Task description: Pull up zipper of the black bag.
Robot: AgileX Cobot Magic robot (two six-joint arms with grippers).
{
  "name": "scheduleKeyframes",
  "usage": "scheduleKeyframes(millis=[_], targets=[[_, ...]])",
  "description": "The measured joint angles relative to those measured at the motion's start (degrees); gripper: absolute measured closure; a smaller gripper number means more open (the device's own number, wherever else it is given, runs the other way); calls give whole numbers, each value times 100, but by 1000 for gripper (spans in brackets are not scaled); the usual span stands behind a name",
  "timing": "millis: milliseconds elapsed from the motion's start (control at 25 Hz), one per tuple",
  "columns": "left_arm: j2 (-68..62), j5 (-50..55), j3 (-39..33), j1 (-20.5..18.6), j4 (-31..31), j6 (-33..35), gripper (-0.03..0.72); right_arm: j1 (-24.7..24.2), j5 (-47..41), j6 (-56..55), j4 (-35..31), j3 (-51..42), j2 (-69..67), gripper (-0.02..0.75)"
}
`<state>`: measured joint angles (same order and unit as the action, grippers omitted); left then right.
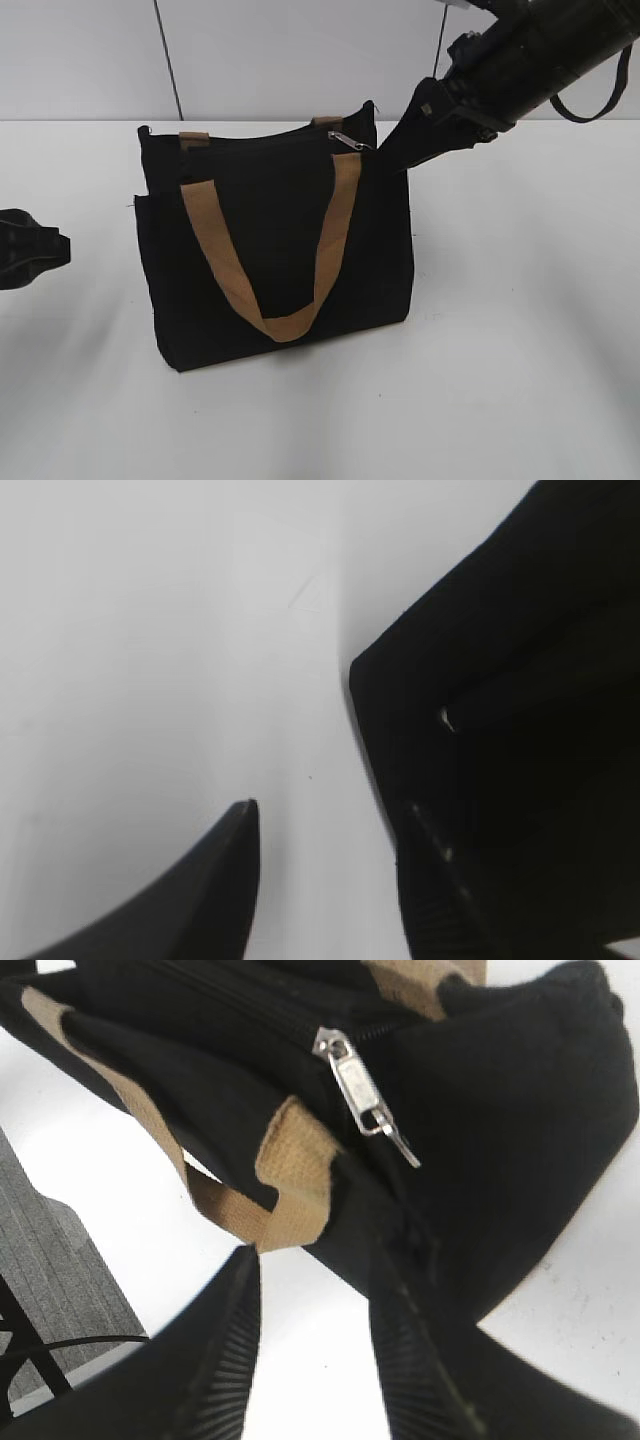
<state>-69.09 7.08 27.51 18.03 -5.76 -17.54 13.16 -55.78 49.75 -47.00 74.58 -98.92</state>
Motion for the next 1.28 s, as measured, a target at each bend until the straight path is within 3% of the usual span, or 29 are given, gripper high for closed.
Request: scheduleKeyframes(millis=[320,600,1080,1280], targets=[[929,999,0,0,385,-5,326,485,-25,-1134,1179,0,368,322],[2147,2780,138,0,650,233,326,580,21,-1593,1373,-157,779,306],[3730,4381,565,0,971,1522,326,585,524,-1617,1404,-2328,3037,306],[4532,4677,565,0,1006,1677,326,585,546,-1927,1415,-3157,4332,306]])
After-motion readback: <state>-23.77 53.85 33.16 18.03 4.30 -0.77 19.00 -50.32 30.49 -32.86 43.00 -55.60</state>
